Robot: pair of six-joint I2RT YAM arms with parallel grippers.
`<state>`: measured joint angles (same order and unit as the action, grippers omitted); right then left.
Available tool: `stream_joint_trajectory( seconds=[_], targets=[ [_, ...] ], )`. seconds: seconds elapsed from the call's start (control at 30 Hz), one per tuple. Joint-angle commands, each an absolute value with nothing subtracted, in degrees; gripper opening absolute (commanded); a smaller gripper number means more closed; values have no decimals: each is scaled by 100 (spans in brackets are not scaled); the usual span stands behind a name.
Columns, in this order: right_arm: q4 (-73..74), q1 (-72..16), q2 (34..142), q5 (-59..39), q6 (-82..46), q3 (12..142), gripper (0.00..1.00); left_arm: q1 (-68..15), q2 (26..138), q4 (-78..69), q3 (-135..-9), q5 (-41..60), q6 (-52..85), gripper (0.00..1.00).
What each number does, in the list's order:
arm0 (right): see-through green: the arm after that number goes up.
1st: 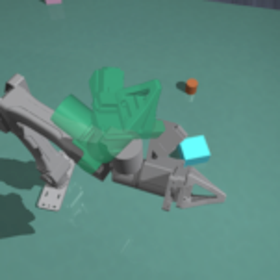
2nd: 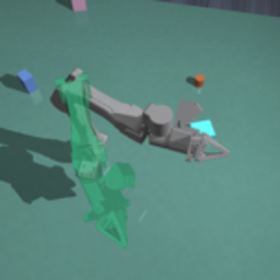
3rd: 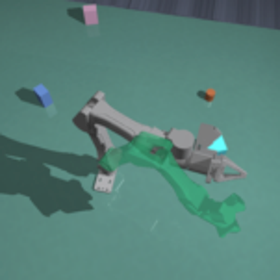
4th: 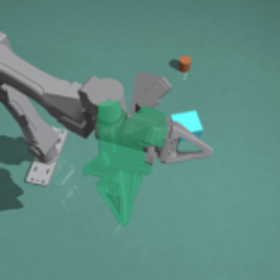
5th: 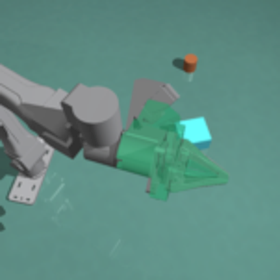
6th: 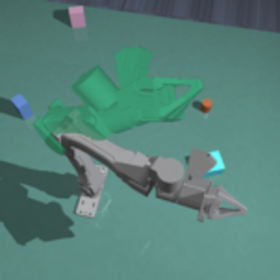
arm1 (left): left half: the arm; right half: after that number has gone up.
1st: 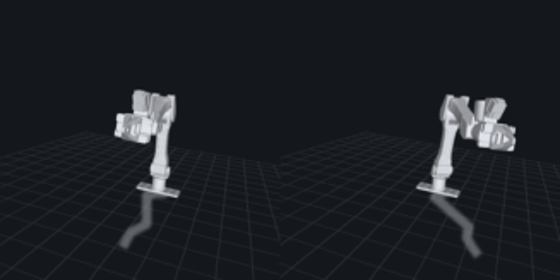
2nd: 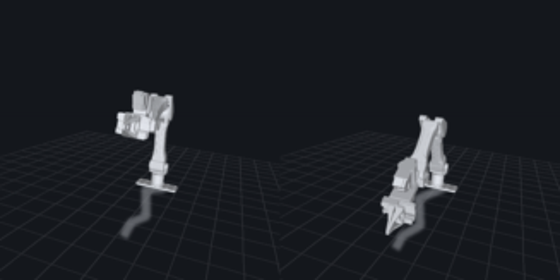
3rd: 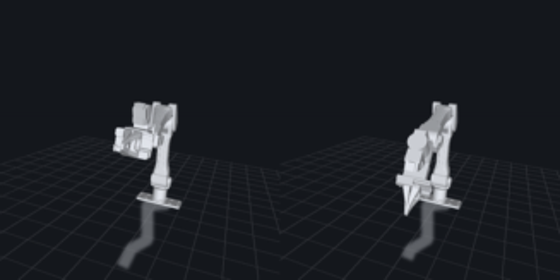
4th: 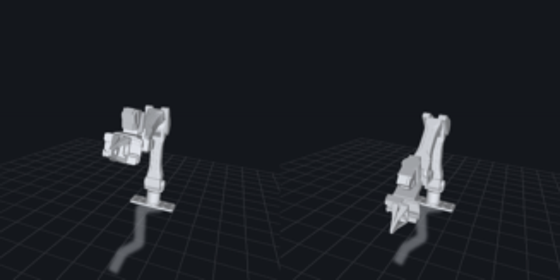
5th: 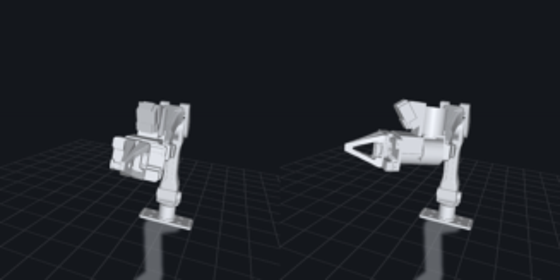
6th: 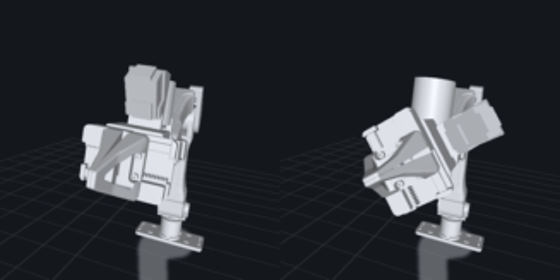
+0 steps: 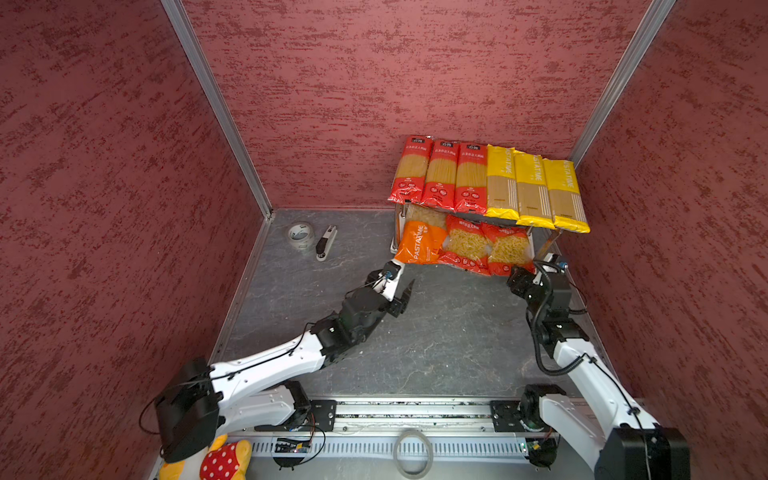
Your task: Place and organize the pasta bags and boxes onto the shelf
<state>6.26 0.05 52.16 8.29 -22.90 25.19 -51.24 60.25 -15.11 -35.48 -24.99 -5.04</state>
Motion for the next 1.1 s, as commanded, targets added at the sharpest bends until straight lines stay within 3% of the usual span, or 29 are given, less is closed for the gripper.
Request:
stream_joint_trajectory(
  seconds=[0.0, 0.2, 0.33, 0.47, 0.6, 0.73, 0.8, 1.07],
  targets=[
    [2026, -21, 4977, 1899, -1747, 1975, 73, -4465, 5401, -752, -3228, -3521, -606, 73],
    [3827, -14, 5675, 2849, -1350, 1460, 73, -2595, 4603, -1467, -2179, -4179, -606, 72],
    [4520, -13, 6418, 3004, -1070, 1512, 75, -1242, 4785, -2163, -1671, -3271, -213, 73],
    [5255, -13, 7088, 3003, -995, 1450, 75, -320, 5716, -3406, -1348, -1985, 179, 73],
    [5977, -18, 7657, 3086, -886, 1328, 76, -180, 7022, -4757, -1415, -1248, 4, 73],
    [7132, 6, 8165, 3112, -779, 1058, 78, -291, 7769, -5132, -1686, -793, -215, 73],
    [6530, 28, 7995, 2882, -870, 1194, 81, -390, 7981, -5370, -1718, -853, -368, 73],
    [6700, 79, 8113, 2763, -823, 1204, 91, -273, 8556, -5785, -1744, -643, -289, 75]
  ],
)
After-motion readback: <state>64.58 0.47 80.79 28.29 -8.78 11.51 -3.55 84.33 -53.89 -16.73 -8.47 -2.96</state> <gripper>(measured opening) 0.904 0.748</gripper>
